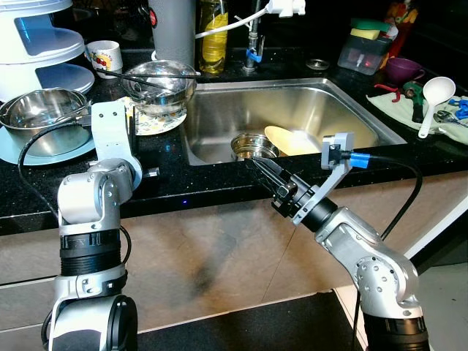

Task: Kitchen organization

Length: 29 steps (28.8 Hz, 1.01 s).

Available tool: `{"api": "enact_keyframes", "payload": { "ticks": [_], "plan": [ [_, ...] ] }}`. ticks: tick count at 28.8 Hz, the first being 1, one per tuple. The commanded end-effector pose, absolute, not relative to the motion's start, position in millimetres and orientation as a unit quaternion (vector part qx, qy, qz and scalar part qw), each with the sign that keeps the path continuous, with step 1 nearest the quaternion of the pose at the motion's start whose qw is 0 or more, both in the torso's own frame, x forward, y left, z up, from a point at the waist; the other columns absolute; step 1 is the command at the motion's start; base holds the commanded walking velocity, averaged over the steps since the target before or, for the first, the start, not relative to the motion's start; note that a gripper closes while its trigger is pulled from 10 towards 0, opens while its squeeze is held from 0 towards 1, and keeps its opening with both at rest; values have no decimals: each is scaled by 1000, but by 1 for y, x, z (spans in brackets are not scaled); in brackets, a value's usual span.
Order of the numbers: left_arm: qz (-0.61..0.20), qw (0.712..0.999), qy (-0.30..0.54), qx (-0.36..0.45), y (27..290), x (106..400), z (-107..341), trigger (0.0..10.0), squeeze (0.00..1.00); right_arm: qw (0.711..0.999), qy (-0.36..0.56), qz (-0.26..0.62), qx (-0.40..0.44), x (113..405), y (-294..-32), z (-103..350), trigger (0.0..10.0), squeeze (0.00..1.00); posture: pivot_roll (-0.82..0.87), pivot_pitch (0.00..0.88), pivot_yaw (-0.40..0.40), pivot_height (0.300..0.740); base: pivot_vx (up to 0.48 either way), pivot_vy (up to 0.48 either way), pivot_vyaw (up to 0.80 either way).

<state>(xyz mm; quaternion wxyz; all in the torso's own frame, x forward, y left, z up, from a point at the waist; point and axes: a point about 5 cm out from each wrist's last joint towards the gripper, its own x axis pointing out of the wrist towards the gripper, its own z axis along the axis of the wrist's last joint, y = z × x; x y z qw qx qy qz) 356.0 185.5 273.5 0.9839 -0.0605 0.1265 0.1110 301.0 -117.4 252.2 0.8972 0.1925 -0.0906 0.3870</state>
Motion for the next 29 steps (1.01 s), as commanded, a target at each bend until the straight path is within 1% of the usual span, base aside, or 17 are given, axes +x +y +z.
{"api": "enact_keyframes", "payload": {
  "ticks": [1, 7, 14, 22, 23, 29],
  "plan": [
    [118, 978, 162, -59, 188, 356, 257, 0, 0, 898, -98, 385, 187, 301, -120, 254, 10000, 0, -28, 170, -31, 740, 0, 0, 0],
    [138, 979, 135, -58, 191, 356, 264, 0, 0, 898, -99, 386, 185, 301, -120, 254, 10000, 0, -30, 170, -32, 740, 0, 0, 0],
    [187, 978, 70, -54, 193, 347, 284, 0, 0, 897, -101, 390, 182, 301, -120, 255, 10000, 0, -29, 170, -33, 740, 0, 0, 0],
    [192, 978, 51, -63, 188, 337, 288, 0, 0, 895, -101, 394, 182, 300, -119, 255, 10000, 0, -28, 168, -34, 740, 0, 0, 0],
    [204, 976, 29, -69, 190, 333, 293, 0, 0, 895, -101, 394, 183, 300, -119, 255, 10000, 0, -27, 169, -36, 740, 0, 0, 0],
    [218, 974, -8, -64, 190, 328, 302, 0, 0, 895, -101, 394, 183, 300, -119, 254, 10000, 0, -24, 168, -37, 740, 0, 0, 0]
  ]
}}
